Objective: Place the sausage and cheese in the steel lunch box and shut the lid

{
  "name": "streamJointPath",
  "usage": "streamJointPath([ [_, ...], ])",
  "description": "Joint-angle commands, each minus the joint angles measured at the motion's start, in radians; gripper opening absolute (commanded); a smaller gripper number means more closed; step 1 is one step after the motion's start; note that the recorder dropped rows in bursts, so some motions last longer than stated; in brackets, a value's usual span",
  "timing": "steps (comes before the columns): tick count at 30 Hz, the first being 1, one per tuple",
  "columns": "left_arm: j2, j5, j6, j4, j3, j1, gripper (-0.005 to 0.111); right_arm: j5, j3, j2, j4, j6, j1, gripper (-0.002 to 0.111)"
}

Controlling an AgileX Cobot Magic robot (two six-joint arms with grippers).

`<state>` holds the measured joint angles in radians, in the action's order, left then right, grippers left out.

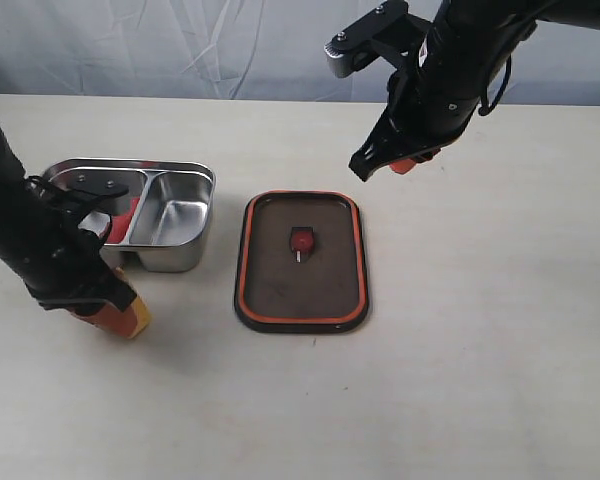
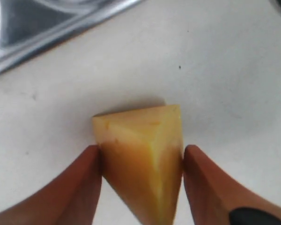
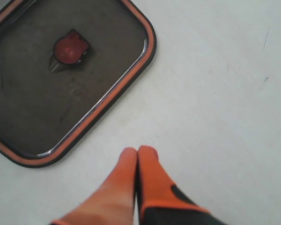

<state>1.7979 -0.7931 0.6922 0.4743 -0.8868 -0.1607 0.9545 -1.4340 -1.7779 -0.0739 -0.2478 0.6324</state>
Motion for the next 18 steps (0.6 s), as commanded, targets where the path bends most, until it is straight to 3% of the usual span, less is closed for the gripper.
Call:
streamJointPath([
  [1,-0.007,-0.081,-0.001,-0.012,0.001,0.000,0.000,0.003,0.000,0.008,-0.013,0.000,-0.005,0.000],
  [9,-0.029,-0.205,-0.125,-0.121,-0.082,0.000,0.000,0.010,0.000,0.008,-0.013,0.000,-0.005,0.000],
  [18,-0.029,-0.190,-0.139,-0.143,-0.092,0.000,0.000,0.010,0.000,0.008,-0.013,0.000,-0.005,0.000],
])
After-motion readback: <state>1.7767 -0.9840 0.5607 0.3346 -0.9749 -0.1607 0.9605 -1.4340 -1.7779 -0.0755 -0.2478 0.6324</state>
